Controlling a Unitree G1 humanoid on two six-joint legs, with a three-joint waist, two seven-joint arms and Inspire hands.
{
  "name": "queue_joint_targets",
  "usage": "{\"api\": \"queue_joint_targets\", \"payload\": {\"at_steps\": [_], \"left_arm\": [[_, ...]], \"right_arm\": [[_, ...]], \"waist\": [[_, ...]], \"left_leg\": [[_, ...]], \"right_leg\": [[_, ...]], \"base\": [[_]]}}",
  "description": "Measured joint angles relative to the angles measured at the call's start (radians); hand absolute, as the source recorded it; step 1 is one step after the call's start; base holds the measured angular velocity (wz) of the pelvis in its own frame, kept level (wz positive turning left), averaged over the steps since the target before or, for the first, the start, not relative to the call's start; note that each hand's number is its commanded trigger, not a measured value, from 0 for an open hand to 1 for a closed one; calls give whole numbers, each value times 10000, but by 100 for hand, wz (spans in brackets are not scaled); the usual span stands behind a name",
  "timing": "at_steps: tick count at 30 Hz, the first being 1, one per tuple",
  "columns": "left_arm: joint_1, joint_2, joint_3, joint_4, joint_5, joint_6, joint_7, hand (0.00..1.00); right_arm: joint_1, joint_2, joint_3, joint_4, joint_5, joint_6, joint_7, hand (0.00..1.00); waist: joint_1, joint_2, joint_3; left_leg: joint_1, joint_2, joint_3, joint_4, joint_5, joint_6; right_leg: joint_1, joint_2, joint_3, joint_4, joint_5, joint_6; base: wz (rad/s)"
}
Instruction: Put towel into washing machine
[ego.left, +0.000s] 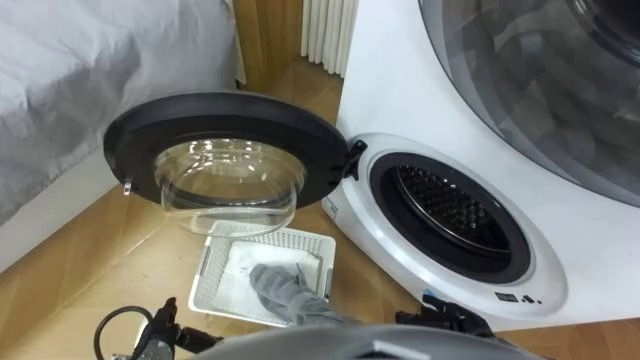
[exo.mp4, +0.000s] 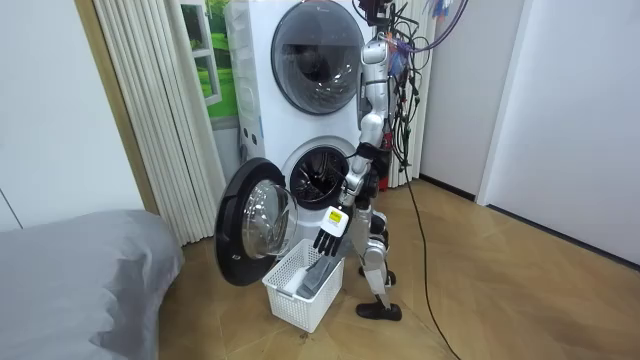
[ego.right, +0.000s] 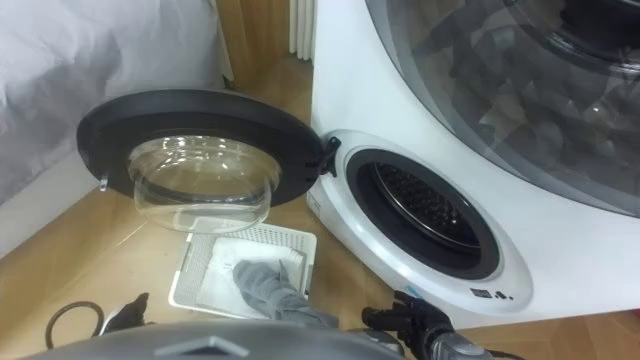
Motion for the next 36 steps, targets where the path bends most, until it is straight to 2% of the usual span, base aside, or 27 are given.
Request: {"api": "queue_joint_targets", "payload": {"at_steps": [11, 17, 22, 23, 30, 31, 35, 36], "left_arm": [[-4, 1, -16, -3, 3, -24, -20, 0], [-84, 29, -89, -5, 6, -180, 27, 0], [-337, 66, -521, -5, 72, -246, 176, 0], [-370, 55, -522, -5, 174, -278, 231, 0], [-1397, -68, -1147, 6, 1461, -623, 415, 0], [-1667, -107, -1188, 113, 1790, -718, 403, 0], [-2696, -182, -1500, 719, 2326, -875, 402, 0], [-2945, -215, -1633, 860, 2365, -890, 393, 0]], "right_arm": [[-95, -1, -4, -4, -11, -3, -2, 0], [-270, -4, 96, 73, -18, -7, -35, 0], [-415, -24, 487, 91, -1, -104, -24, 0], [-452, -24, 510, 101, -4, -113, -13, 0], [-1105, -27, 1170, 187, -578, -223, -3, 0], [-1243, -24, 1236, 201, -734, -251, 1, 0], [-1927, 33, 1346, 329, -1563, -308, -34, 0], [-2245, 76, 1336, 389, -1920, -310, -90, 0]], "waist": [[-6, 22, 2], [-11, 23, -20], [-25, 19, -56], [-34, 19, -39], [-23, 27, 11], [-35, 10, 79], [-103, -61, 173], [-214, -61, 231]], "left_leg": [[-51, 2, -10, -2, -1, 0], [-444, 1, -16, 67, 0, 1], [-805, -3, -24, 165, 3, 4], [-825, -3, -27, 164, 3, 4], [-1756, 15, -62, 520, 9, 8], [-1956, 27, -63, 572, 9, 8], [-2932, 72, -80, 1100, 8, 8], [-3253, 101, -81, 1310, 8, 8]], "right_leg": [[-41, 1, -18, -2, 0, 0], [-427, -7, -63, 32, 30, -7], [-723, -22, -66, 3, 71, -9], [-741, -21, -70, -3, 71, -9], [-1699, -54, -55, 308, 89, -37], [-1917, -53, -47, 399, 96, -50], [-2859, -79, -19, 843, 126, -101], [-3243, -96, -1, 1155, 127, -102]], "base": [[0], [0], [0], [0], [0], [-4], [-1], [-7]]}}
